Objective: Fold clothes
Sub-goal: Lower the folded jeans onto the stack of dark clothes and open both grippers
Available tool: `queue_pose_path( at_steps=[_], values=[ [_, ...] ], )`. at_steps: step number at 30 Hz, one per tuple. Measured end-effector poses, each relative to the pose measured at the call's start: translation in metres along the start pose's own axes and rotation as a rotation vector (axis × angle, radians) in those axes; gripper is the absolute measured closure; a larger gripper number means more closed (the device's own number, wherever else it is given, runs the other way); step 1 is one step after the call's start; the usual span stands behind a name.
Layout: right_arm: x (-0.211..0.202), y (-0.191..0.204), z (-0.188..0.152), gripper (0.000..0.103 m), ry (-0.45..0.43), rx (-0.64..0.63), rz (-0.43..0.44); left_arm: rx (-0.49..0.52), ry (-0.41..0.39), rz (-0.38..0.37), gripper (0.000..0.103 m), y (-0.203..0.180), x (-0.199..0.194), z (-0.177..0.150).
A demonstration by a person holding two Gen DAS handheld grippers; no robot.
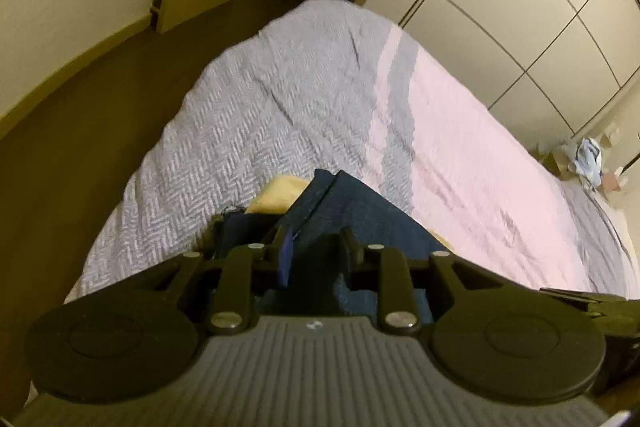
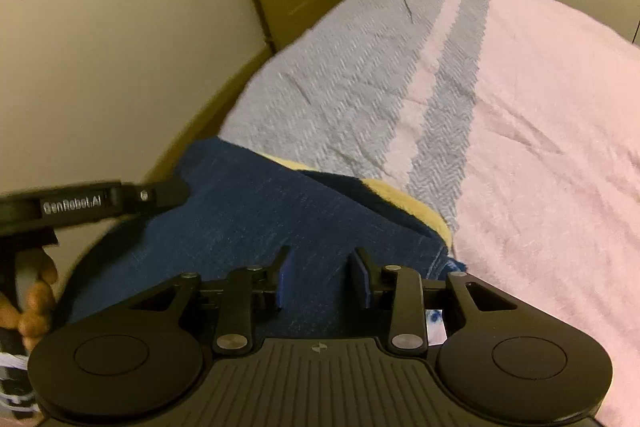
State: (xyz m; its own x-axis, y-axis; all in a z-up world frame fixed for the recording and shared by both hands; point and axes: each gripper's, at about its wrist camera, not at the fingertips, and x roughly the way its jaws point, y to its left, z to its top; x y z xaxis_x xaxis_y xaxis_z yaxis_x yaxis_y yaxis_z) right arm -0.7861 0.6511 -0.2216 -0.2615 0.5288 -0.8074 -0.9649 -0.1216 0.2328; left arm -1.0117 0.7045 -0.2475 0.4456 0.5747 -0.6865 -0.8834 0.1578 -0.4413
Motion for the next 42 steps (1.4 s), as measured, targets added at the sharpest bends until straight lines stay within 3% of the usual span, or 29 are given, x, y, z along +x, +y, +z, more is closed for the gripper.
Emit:
queue_pose_path(
  at_steps=[4,10,16,26,34,36,38,42],
  values=[
    [-0.038,-0.004,-0.015,0.067,-0.045,0.018,0.064,-0.030,-0.039,0.045,0.083,-0.006,-0.045,-0.009],
    [-0.079,0.023,-0.050,0.067,-0.015,-0.080,0.092,-0.038,-0.041,0.048,0.083,-0.015,-0.097,-0.038],
    [-0.052,0.046,-0.087,0.068,0.078,-0.202,0.053,0.068,0.059,0.187,0.084,-0.020,-0.070,-0.066],
    [-0.087,0.054,-0.103,0.067,0.057,-0.170,0.055,0.101,0.050,0.262,0.086,-0.045,-0.110,-0.081],
    [-0.083,0.069,-0.113,0.067,0.102,-0.183,0.039,0.085,0.079,0.363,0.081,-0.058,-0.108,-0.089],
    [-0.092,0.066,-0.110,0.064,0.104,-0.140,0.058,0.095,0.084,0.390,0.080,-0.067,-0.117,-0.089],
    [-0.098,0.062,-0.110,0.049,0.110,-0.097,0.054,0.100,0.092,0.413,0.073,-0.076,-0.127,-0.092],
    [-0.110,0.055,-0.113,0.046,0.102,-0.066,0.023,0.095,0.118,0.448,0.068,-0.094,-0.144,-0.105]
  ],
)
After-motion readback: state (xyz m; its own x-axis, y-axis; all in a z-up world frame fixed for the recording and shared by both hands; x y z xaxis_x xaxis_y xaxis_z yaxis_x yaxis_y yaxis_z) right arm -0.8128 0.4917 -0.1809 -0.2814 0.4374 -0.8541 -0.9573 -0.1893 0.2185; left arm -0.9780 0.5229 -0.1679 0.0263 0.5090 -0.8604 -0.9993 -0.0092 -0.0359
